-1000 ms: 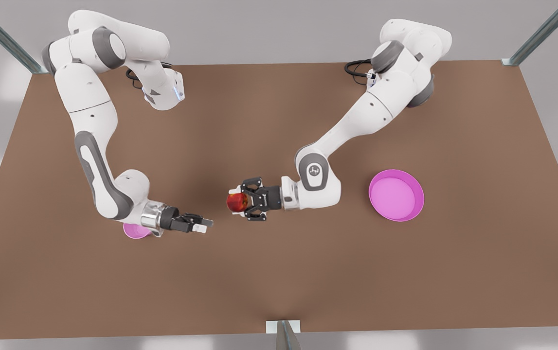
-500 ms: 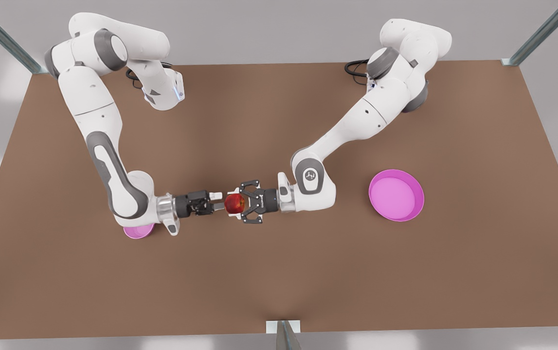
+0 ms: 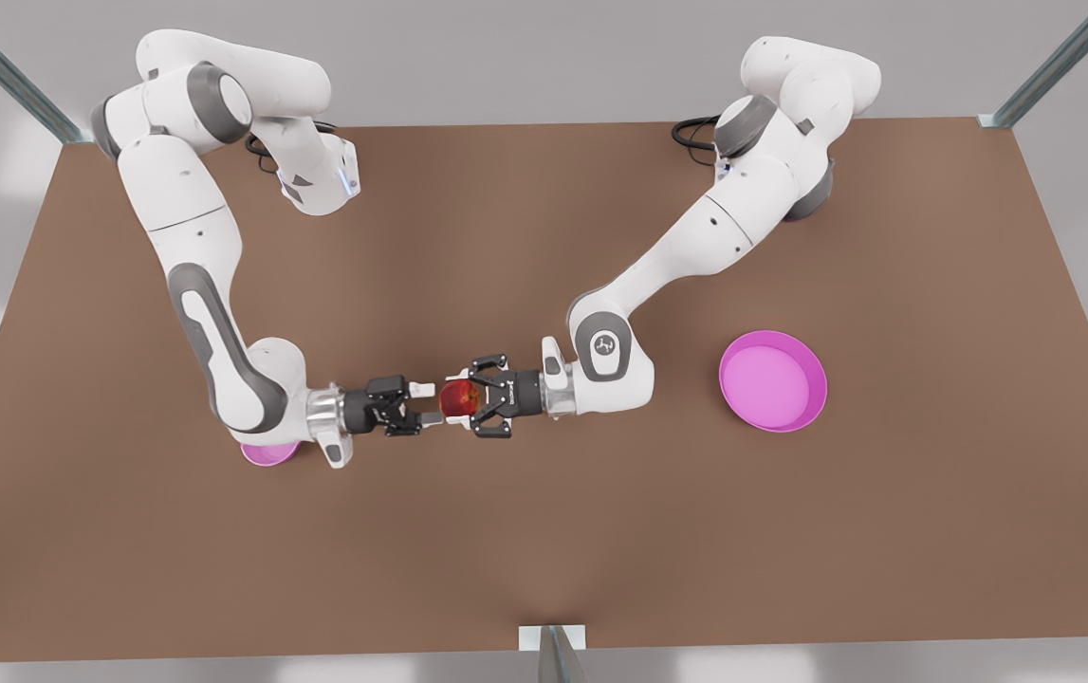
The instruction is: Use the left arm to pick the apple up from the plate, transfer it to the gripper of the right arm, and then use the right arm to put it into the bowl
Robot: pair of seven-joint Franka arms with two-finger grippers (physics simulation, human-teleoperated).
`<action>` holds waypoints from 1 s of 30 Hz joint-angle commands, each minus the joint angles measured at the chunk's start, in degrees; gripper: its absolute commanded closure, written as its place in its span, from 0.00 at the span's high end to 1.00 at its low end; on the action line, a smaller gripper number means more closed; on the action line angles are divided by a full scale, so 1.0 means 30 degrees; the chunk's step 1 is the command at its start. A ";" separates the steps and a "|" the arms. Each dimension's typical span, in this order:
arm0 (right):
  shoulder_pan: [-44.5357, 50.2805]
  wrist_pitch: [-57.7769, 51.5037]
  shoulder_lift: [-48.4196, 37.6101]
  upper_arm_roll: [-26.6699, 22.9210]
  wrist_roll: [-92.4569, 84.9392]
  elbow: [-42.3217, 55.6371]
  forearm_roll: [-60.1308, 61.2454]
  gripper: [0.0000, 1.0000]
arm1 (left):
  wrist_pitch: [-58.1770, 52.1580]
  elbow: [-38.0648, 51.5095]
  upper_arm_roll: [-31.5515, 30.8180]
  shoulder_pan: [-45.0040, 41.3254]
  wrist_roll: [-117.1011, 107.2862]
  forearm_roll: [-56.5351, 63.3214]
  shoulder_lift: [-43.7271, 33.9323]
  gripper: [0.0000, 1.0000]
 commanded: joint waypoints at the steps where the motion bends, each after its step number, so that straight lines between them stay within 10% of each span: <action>1: 0.0180 0.0205 -0.0009 0.0009 -0.2678 0.0035 0.0424 1.00 | -0.0084 0.0008 -0.0039 0.0000 0.3133 0.0072 -0.0024 0.72; 20: 0.1763 0.1377 -0.0038 0.0039 -0.2473 0.0299 0.1801 1.00 | -0.0084 0.0008 0.0020 0.0000 0.3133 0.0072 -0.0024 0.74; 23: 0.1821 0.1406 -0.0038 0.0039 -0.2502 0.0299 0.1801 0.72 | -0.0113 0.0008 0.0020 0.0000 0.3133 0.0072 -0.0024 0.74; 30: 0.1821 0.1406 -0.0038 0.0039 -0.2502 0.0299 0.1772 0.61 | -0.0142 0.0008 -0.0068 0.0029 0.2781 -0.0133 0.0211 1.00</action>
